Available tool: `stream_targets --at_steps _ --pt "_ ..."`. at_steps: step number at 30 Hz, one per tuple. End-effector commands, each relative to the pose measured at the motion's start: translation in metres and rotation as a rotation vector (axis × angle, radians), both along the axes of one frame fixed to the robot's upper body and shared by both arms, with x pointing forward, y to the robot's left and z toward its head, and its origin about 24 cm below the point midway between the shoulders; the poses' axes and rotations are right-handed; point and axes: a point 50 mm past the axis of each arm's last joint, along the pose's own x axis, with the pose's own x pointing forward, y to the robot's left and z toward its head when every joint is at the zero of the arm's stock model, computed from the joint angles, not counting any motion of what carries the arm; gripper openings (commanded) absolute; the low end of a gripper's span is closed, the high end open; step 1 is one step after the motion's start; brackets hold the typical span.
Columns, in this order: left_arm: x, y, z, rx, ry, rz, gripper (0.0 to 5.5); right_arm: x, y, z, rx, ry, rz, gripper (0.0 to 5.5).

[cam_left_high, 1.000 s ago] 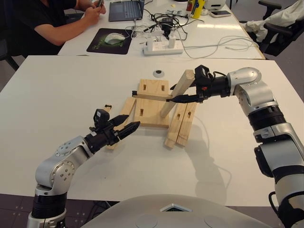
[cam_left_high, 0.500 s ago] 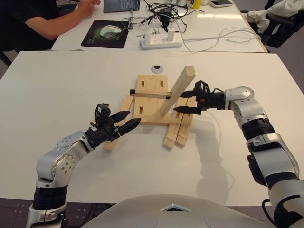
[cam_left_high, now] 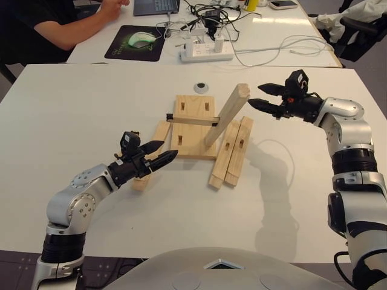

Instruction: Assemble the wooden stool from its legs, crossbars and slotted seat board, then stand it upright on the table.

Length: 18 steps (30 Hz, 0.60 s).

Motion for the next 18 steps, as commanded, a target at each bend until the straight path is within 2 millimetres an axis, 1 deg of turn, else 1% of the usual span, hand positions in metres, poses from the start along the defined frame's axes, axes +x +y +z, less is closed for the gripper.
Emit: stream_targets --at_steps 1,3,5,7,10,13,16,18 --pt "-0.001 0.000 -0.001 0.022 -0.008 0.034 3.71 -0.028 -0.009 -0.036 -0.071 0.125 -0.196 2.38" --pt "-0.006 0.001 -0.001 0.013 -0.009 0.062 3.71 -0.045 -0.002 -0.045 -0.071 0.178 -0.252 2.38" --pt "-0.010 0.001 -0.002 0.001 0.000 0.081 3.71 -0.056 0.002 -0.047 -0.050 0.220 -0.289 2.38" --pt "-0.016 0.002 -0.005 -0.010 0.013 0.108 3.71 -0.062 0.006 -0.047 -0.025 0.272 -0.294 2.38" --pt "-0.019 0.002 -0.007 -0.023 0.024 0.130 3.71 -0.068 0.002 -0.050 0.045 0.402 -0.362 2.38" --pt "-0.023 0.001 -0.007 -0.032 0.025 0.156 3.71 -0.074 0.002 -0.054 0.039 0.519 -0.386 2.38" --pt "-0.025 0.002 -0.007 -0.033 0.028 0.167 3.71 -0.085 0.013 -0.061 -0.047 0.574 -0.353 2.38" --pt "-0.026 0.002 -0.006 -0.034 0.030 0.168 3.71 -0.091 0.019 -0.065 -0.058 0.609 -0.345 2.38"
